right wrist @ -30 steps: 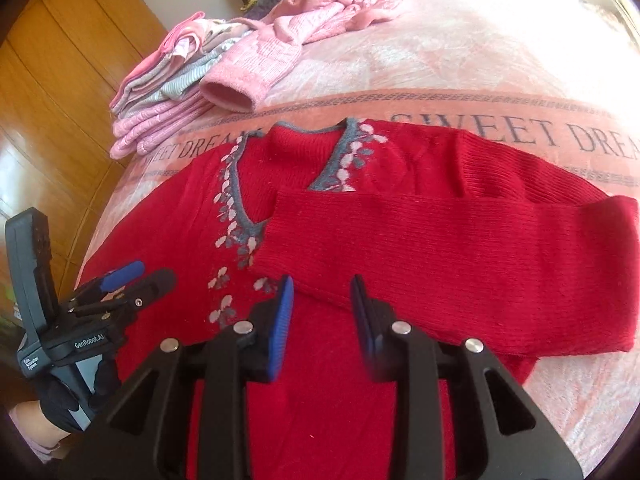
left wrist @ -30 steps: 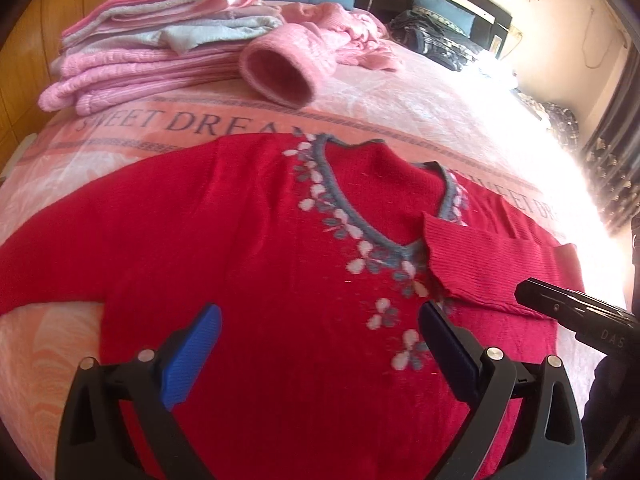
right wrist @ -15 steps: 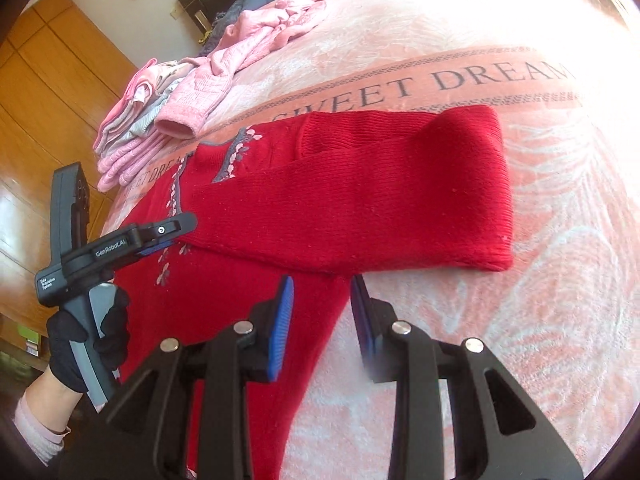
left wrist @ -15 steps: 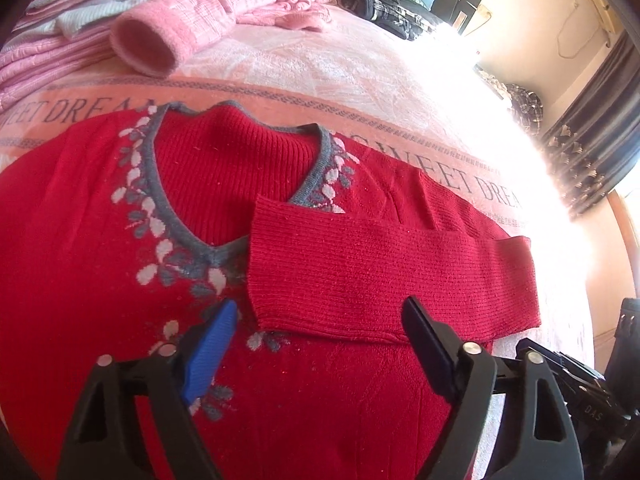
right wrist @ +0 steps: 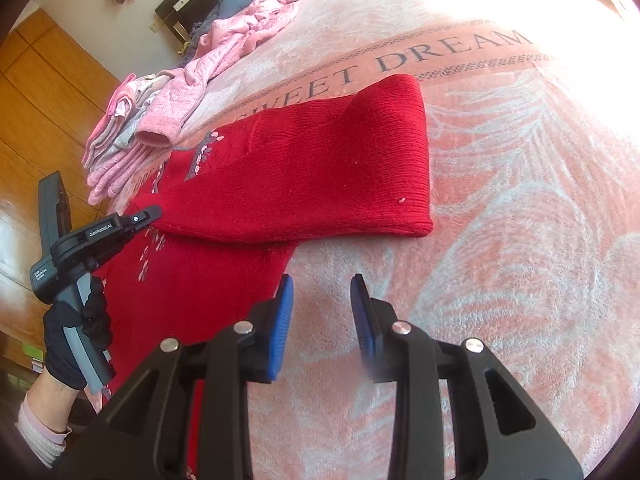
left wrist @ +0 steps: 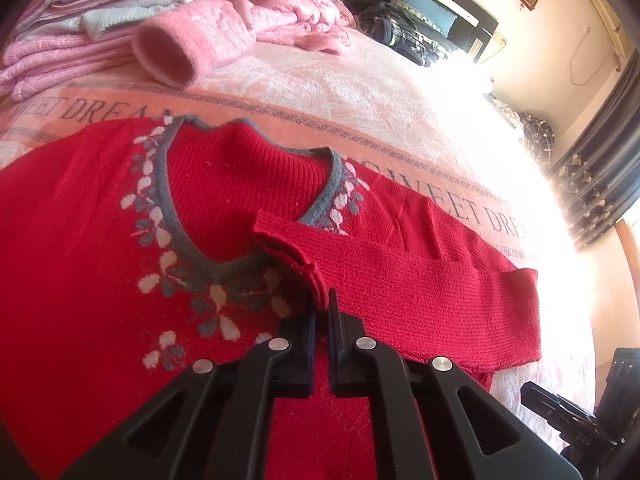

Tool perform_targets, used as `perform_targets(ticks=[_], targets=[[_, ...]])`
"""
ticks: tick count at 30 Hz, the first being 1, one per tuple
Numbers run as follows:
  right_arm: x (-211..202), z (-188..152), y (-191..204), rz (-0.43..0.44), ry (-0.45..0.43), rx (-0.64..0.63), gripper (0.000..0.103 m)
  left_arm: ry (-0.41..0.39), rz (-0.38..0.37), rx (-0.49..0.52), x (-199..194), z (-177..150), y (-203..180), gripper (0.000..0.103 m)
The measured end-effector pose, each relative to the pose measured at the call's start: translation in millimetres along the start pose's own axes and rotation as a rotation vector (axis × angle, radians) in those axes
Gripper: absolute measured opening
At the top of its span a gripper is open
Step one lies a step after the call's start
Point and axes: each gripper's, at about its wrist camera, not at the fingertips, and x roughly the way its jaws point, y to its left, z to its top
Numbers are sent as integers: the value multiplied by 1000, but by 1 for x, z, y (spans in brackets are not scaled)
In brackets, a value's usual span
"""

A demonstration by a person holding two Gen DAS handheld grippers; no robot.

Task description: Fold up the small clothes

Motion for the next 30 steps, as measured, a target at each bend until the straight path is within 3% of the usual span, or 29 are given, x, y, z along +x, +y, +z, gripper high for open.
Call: perform_targets(ticks=[7,11,18,25,27,30], targets=[[2,8,17,34,-9,3,30,-145,52,1,-59,25,42,4],[9,19,37,51,-23,-11,30,-174,95,-29,-76,37,86,4],[36,40,67,85,-17,1,30,-135,149,-66,-67,36,141,4],[69,45,58,6,35,55,28,-49,181,-38,-37,17,162,5],[75,39,53,17,46,65,28,-5,188,-58,-28,9,169,9],[73,36,56,2,46,37,28,-2,190,-77,-32,9,178,17]])
